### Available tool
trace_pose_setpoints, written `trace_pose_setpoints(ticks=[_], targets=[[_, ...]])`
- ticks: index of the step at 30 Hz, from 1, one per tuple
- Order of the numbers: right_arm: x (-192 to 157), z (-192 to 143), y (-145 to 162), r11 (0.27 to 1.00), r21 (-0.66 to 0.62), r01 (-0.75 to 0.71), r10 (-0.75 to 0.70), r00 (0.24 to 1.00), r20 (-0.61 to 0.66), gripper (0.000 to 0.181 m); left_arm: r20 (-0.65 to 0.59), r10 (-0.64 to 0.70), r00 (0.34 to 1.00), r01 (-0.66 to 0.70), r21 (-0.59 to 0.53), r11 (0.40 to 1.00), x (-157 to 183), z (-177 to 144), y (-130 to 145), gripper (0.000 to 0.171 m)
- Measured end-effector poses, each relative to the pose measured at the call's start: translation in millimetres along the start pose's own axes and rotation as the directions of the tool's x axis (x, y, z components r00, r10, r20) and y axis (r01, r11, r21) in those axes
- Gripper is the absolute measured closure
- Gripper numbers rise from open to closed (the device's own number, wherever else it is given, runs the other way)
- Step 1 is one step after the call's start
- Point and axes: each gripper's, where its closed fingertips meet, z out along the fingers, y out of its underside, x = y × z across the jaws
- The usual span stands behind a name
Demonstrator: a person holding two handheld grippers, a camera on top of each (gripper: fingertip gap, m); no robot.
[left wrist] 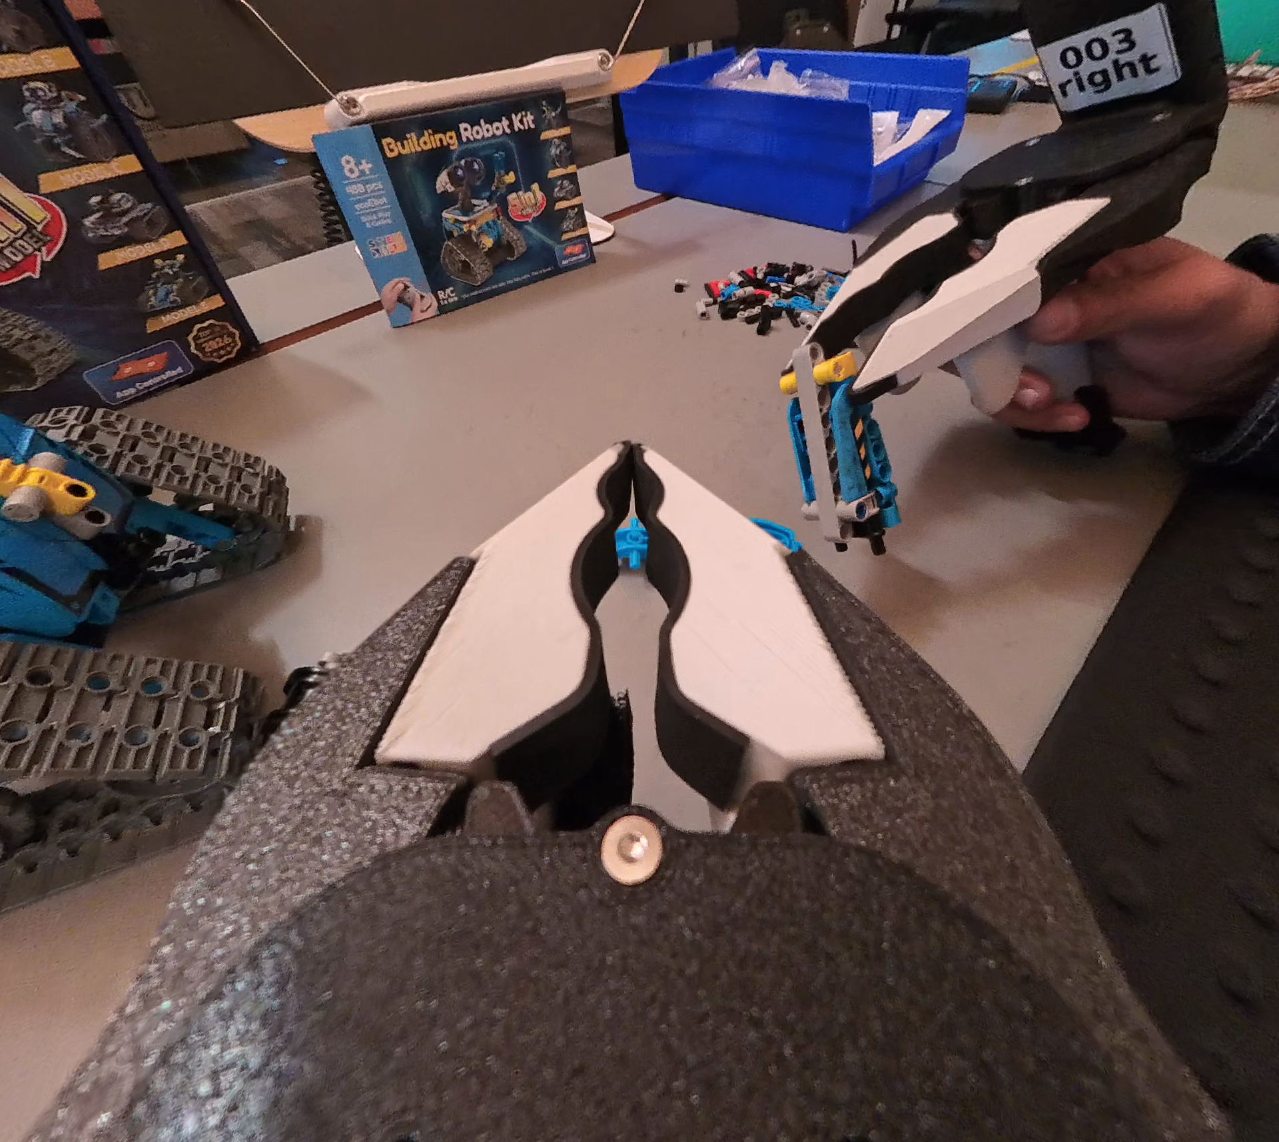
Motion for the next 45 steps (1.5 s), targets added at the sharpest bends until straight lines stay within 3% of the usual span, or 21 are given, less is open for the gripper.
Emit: trace_pose_setpoints(ticks=[7, 9, 10, 12, 13, 14, 16, 20, 23, 25, 32, 39, 42, 44, 45], targets=[[-3, 0, -1, 1.000, 0.006, 0.003, -0.003, 1.000, 0.015, 0.155, -0.020, -0.040, 0.999, 0.039, -0.007, 0.999, -1, 1, 2, 0.171], [-14, -2, -8, 0.998, 0.045, 0.045, -0.048, 0.997, 0.055, 0.155, -0.127, -0.104, 0.986, 0.108, 0.024, 0.994, 11, 3, -1, 0.171], [-22, -5, -14, 0.993, 0.081, 0.085, -0.091, 0.993, 0.076, 0.155, -0.234, -0.176, 0.956, 0.187, 0.025, 0.982, 23, 4, -3, 0.171], [-37, -9, -24, 0.973, 0.155, 0.170, -0.187, 0.977, 0.102, 0.155, -0.445, -0.329, 0.833, 0.357, -0.024, 0.934, 45, 1, -8, 0.170], [-40, -10, -27, 0.966, 0.177, 0.190, -0.211, 0.972, 0.106, 0.155, -0.521, -0.376, 0.766, 0.407, -0.059, 0.911, 54, -2, -11, 0.144], [-43, -11, -28, 0.962, 0.190, 0.196, -0.220, 0.968, 0.117, 0.156, -0.575, -0.395, 0.717, 0.425, -0.088, 0.901, 62, -5, -12, 0.128], [-50, -14, -32, 0.959, 0.221, 0.177, -0.215, 0.964, 0.160, 0.156, -0.627, -0.349, 0.697, 0.372, -0.101, 0.923, 76, -9, -12, 0.126], [-63, -11, -34, 0.958, 0.240, 0.155, -0.211, 0.951, 0.227, 0.156, -0.620, -0.191, 0.761, 0.189, -0.069, 0.980, 98, -7, -4, 0.127], [-67, -4, -33, 0.953, 0.238, 0.189, -0.242, 0.946, 0.217, 0.157, -0.620, -0.134, 0.773, 0.144, -0.034, 0.989, 106, -7, -6, 0.144], [-65, -2, -34, 0.953, 0.240, 0.185, -0.235, 0.951, 0.199, 0.158, -0.576, -0.112, 0.810, 0.123, -0.020, 0.992, 99, -4, -6, 0.146], [-19, 15, -27, 0.985, 0.148, 0.092, -0.080, 0.994, -0.080, 0.153, -0.230, -0.049, 0.972, 0.028, -0.091, 0.995, 50, 20, 15, 0.148], [-16, 36, -34, 0.982, 0.180, 0.049, -0.007, 0.975, -0.223, 0.164, -0.012, -0.016, 1.000, 0.015, -0.126, 0.992, 34, 24, 18, 0.148], [-18, 35, -35, 0.981, 0.180, 0.070, -0.026, 0.972, -0.235, 0.165, -0.020, -0.006, 1.000, 0.004, -0.109, 0.994, 36, 22, 16, 0.147], [-19, 33, -30, 0.985, 0.134, 0.111, -0.079, 0.971, -0.225, 0.165, -0.100, 0.009, 0.995, -0.020, -0.105, 0.994, 41, 17, 20, 0.144], [-21, 32, -29, 0.984, 0.118, 0.135, -0.110, 0.974, -0.196, 0.166, -0.169, 0.013, 0.986, -0.033, -0.116, 0.993, 44, 11, 24, 0.135]])
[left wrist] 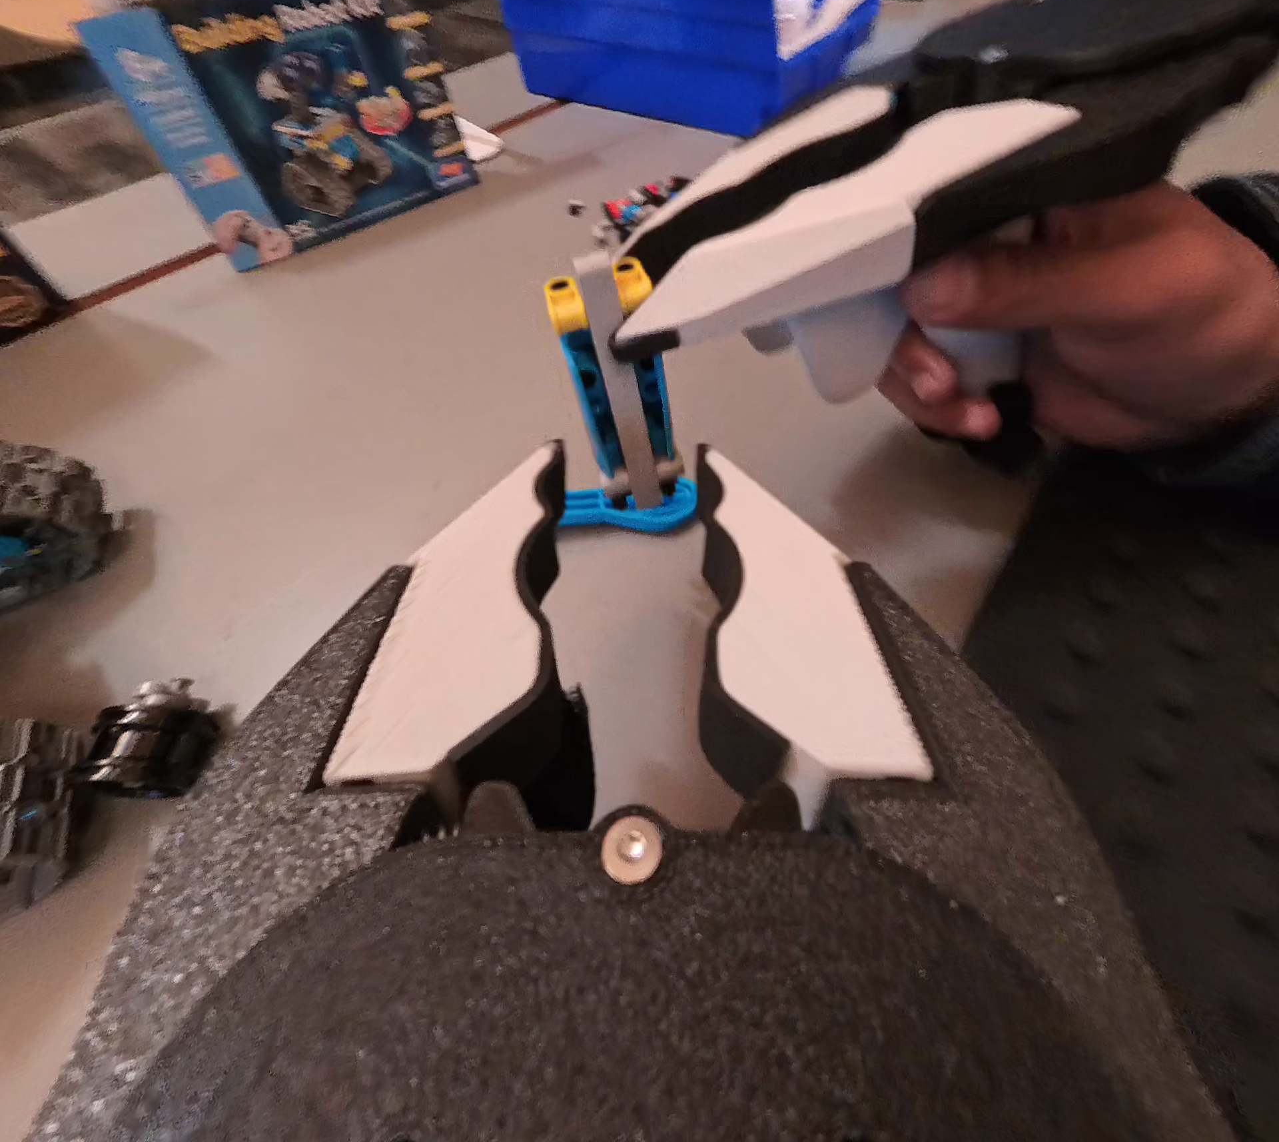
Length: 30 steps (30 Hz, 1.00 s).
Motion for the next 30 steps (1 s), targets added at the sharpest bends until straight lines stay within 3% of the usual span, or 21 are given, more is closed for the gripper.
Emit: trace_pose_setpoints(ticks=[3, 5, 9, 14, 17, 24, 30], targets=[[-24, -2, 12, 0.997, -0.079, 0.014, 0.004, 0.975, 0.221, 0.166, -0.212, 0.013, 0.977, 0.003, 0.073, 0.997, 11, -27, -4, 0.130], [-47, -3, 22, 0.991, -0.124, 0.044, 0.005, 0.928, 0.373, 0.166, -0.318, 0.022, 0.948, 0.023, 0.138, 0.990, 16, -45, -12, 0.138], [-70, -3, 45, 0.967, -0.203, 0.152, -0.036, 0.874, 0.485, 0.166, -0.435, 0.102, 0.894, -0.051, 0.126, 0.991, 29, -61, -1, 0.150], [-81, -2, 56, 0.948, -0.234, 0.217, -0.070, 0.856, 0.512, 0.166, -0.536, 0.151, 0.831, -0.101, 0.123, 0.987, 52, -69, 6, 0.153], [-85, -2, 62, 0.937, -0.249, 0.247, -0.085, 0.849, 0.521, 0.166, -0.522, 0.178, 0.834, -0.153, 0.090, 0.984, 52, -64, 16, 0.164], [-71, 1, 54, 0.949, -0.212, 0.233, -0.125, 0.895, 0.427, 0.162, -0.503, 0.139, 0.853, -0.128, 0.057, 0.990, 44, -61, 17, 0.165], [-72, 2, 53, 0.939, -0.189, 0.289, -0.189, 0.889, 0.417, 0.168, -0.499, 0.132, 0.857, -0.121, 0.054, 0.991, 43, -59, 17, 0.165]])
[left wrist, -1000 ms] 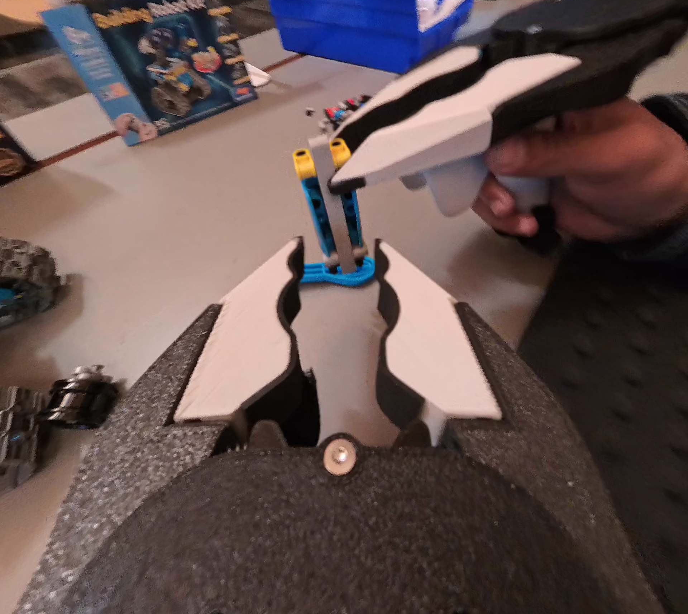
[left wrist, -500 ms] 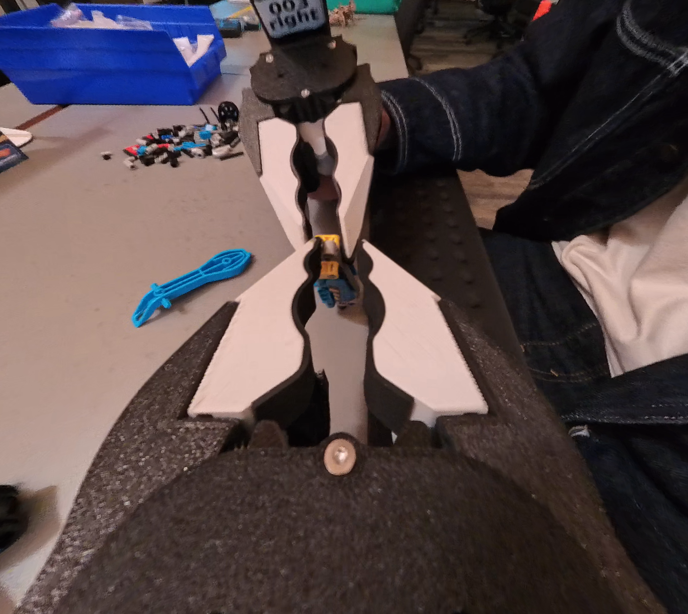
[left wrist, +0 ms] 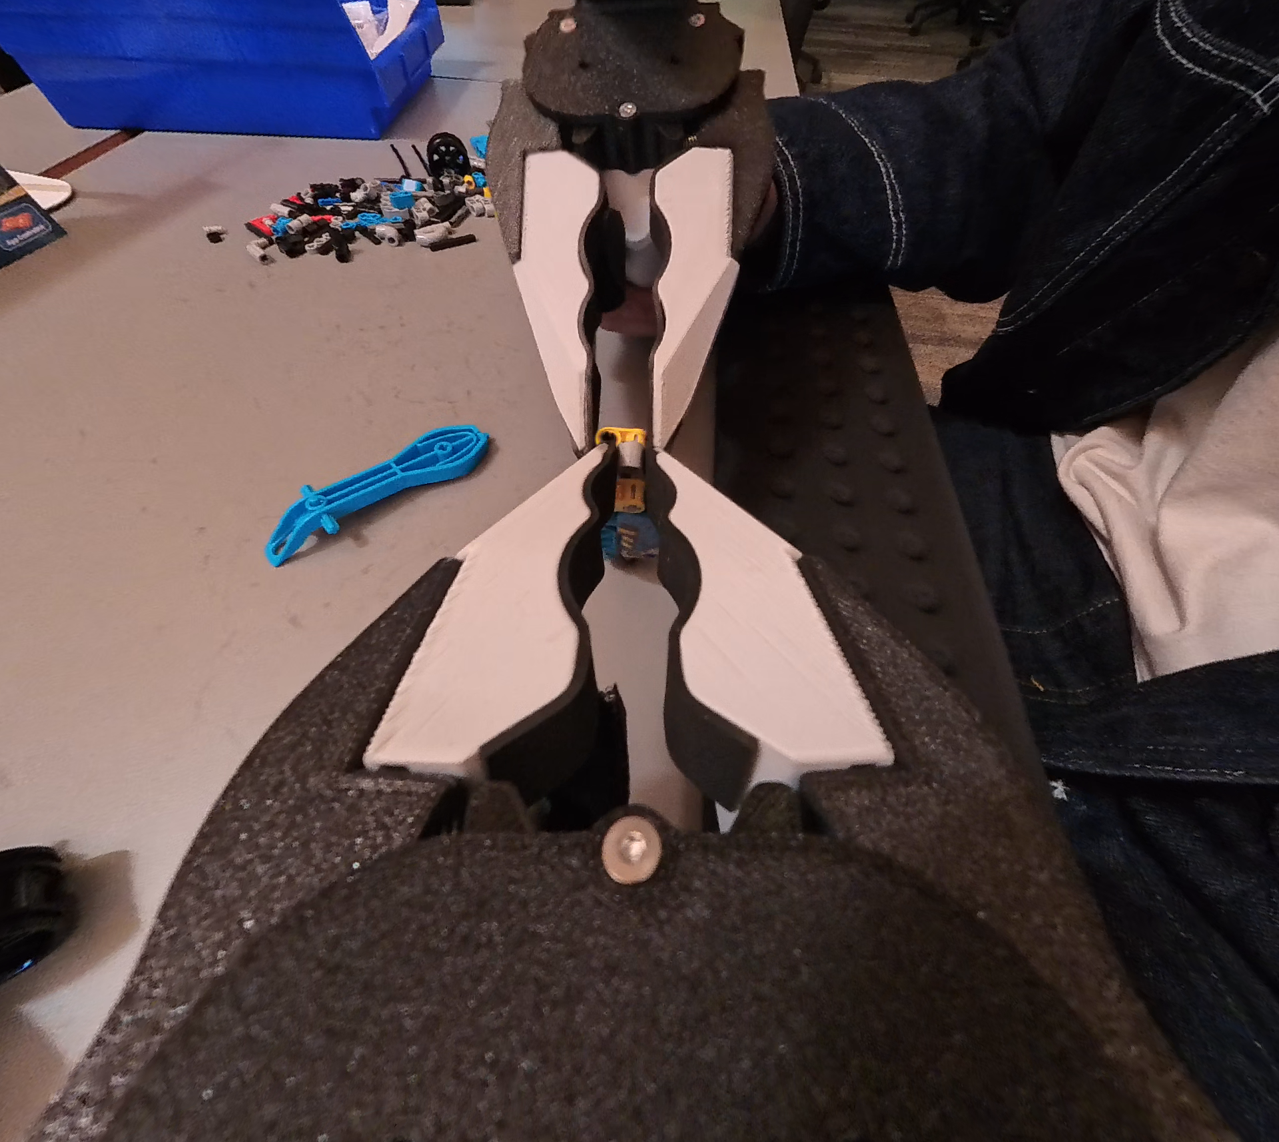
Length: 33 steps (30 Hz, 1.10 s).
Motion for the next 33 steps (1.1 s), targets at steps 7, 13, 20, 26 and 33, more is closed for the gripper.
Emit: trace_pose_setpoints(ticks=[7, 13, 20, 26, 33], targets=[[-7.7, -1.5, -4.2, 0.999, 0.050, -0.022, 0.018, 0.997, 0.075, 0.169, -0.032, 0.009, 0.999, -0.009, 0.020, 1.000, 6.5, -4.4, -0.1, 0.165], [-8.2, -2.4, -3.0, 0.999, 0.041, -0.031, 0.027, 0.996, 0.080, 0.169, -0.039, 0.010, 0.999, -0.009, 0.010, 1.000, 7.7, -3.4, 2.1, 0.165], [-5.5, 3.0, 2.8, 1.000, 0.006, 0.001, -0.001, 1.000, 0.025, 0.167, -0.033, -0.003, 0.999, 0.002, -0.021, 1.000, 5.7, -1.6, 7.0, 0.166], [-5.7, 0.0, 1.4, 1.000, -0.004, 0.009, -0.009, 1.000, 0.027, 0.169, -0.033, 0.011, 0.999, -0.011, -0.013, 1.000, 6.6, -0.8, 7.3, 0.165], [-8.9, -4.0, -1.0, 1.000, 0.015, -0.020, 0.019, 0.998, 0.060, 0.170, -0.040, 0.028, 0.999, -0.028, 0.000, 1.000, 9.4, -1.8, 5.6, 0.165]])
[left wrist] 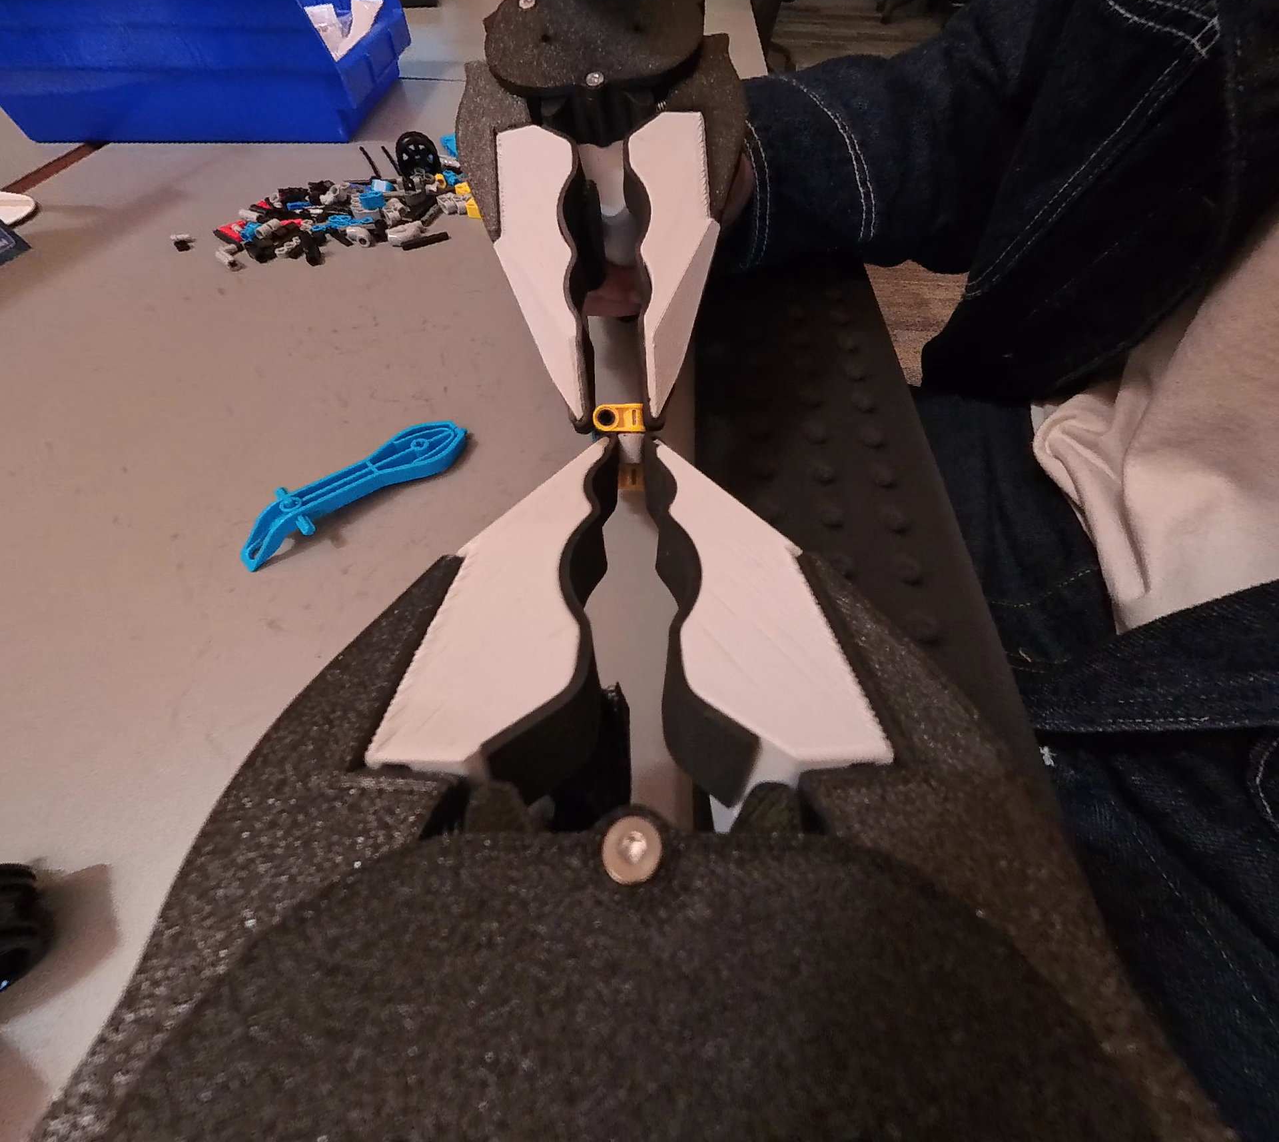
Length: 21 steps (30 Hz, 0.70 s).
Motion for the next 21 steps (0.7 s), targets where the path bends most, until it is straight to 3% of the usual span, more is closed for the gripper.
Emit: trace_pose_setpoints(ticks=[6, 21], targets=[[-1, 2, 6, 0.999, -0.024, -0.034, 0.035, 0.999, 0.023, 0.169, -0.001, 0.009, 1.000, -0.009, -0.037, 0.999, 1, 3, 5, 0.165], [1, 12, 14, 0.994, -0.083, 0.064, -0.067, 0.997, -0.044, 0.166, -0.007, -0.003, 1.000, 0.003, -0.050, 0.999, 1, 3, 7, 0.166]])
